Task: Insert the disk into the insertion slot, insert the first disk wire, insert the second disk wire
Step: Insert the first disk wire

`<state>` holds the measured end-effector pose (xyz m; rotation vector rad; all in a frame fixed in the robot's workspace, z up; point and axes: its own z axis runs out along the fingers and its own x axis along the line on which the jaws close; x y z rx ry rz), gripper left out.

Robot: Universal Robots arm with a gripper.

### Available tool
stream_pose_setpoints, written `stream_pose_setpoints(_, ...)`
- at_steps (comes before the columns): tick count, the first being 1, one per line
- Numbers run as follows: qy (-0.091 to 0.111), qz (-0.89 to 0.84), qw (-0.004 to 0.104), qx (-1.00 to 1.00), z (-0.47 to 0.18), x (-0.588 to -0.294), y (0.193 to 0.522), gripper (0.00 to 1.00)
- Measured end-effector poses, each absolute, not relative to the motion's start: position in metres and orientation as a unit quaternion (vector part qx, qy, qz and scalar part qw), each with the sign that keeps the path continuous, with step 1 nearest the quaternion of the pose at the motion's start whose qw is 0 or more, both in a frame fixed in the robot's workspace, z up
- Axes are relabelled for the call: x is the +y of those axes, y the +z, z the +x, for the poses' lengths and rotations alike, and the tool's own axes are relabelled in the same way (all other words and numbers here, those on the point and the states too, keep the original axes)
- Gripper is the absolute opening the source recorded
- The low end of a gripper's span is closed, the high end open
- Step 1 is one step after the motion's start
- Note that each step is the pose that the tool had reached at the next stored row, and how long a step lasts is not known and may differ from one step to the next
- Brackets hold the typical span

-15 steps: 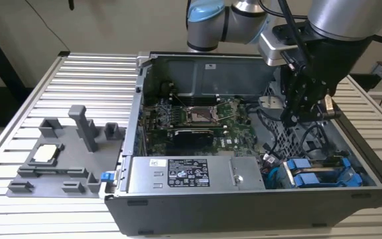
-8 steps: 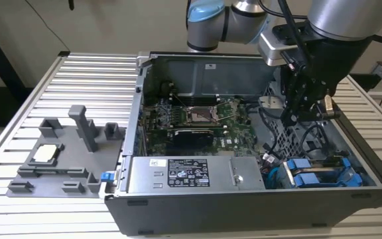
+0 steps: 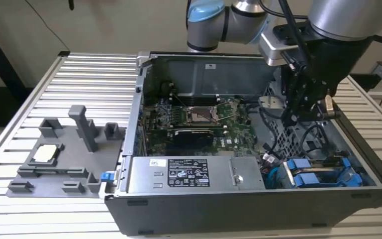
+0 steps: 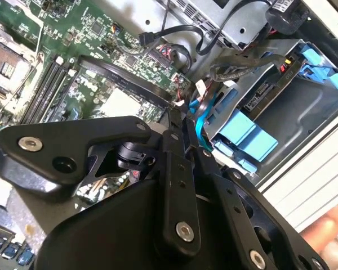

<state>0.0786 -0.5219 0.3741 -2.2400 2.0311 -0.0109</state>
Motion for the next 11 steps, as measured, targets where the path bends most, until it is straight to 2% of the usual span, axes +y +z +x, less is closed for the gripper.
stream_pose_setpoints(11, 0.007, -0.74, 0.049, 0.671, 0.1, -0.544, 0.373, 0.16)
